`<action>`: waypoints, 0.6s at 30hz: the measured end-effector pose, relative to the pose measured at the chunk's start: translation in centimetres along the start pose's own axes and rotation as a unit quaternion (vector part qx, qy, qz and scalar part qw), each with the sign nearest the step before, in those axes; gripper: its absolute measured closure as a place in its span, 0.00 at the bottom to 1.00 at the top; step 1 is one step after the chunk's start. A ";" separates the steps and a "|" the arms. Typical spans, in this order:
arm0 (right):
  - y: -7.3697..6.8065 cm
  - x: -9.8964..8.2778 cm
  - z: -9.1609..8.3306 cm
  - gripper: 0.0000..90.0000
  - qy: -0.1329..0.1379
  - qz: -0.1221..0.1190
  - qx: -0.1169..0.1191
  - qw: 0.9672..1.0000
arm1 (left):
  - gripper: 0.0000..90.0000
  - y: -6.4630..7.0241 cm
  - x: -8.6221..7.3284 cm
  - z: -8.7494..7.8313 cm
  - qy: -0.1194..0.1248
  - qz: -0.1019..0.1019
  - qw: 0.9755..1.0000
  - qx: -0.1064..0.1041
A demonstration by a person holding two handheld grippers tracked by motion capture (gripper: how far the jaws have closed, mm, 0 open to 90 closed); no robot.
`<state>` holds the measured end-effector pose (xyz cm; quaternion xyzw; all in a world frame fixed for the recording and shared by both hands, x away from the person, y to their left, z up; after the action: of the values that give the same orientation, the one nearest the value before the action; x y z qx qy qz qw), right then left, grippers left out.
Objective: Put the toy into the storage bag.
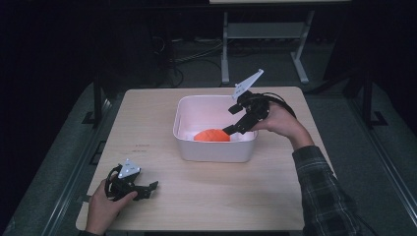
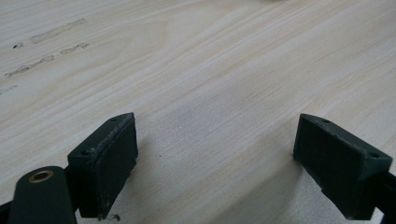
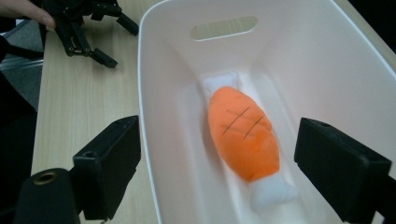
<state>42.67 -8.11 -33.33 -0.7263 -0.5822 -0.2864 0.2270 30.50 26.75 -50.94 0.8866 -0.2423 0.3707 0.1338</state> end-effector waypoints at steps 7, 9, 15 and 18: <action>0.4 -2.0 -2.0 0.16 0.019 0.023 -0.021 0.999 | 0.14 0.0 0.0 0.0 0.001 -0.001 1.000 0.001; 0.4 -2.5 -2.5 0.15 0.023 0.029 -0.028 0.999 | 0.14 0.0 0.0 0.0 0.001 -0.001 1.000 0.001; -0.2 -4.0 -3.8 0.15 0.036 0.044 -0.039 0.998 | 0.14 0.0 0.0 0.0 0.001 -0.001 1.000 0.001; -0.6 -4.8 -4.4 0.15 0.044 0.048 -0.047 0.997 | 0.14 0.0 0.0 0.0 0.001 -0.001 1.000 0.001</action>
<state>40.69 -14.29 -33.38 -0.7499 -0.5221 -0.3339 0.2315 30.55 26.72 -50.94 0.8865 -0.2413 0.3716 0.1336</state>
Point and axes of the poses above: each handheld gripper's, and its own axes: z roughly forward along the jaws, x roughly out of its top, y roughly to its right, the point moved 5 cm from there along z, roughly forward along the jaws, and after that the axes turned 5 degrees about -z, right-handed, at the moved point
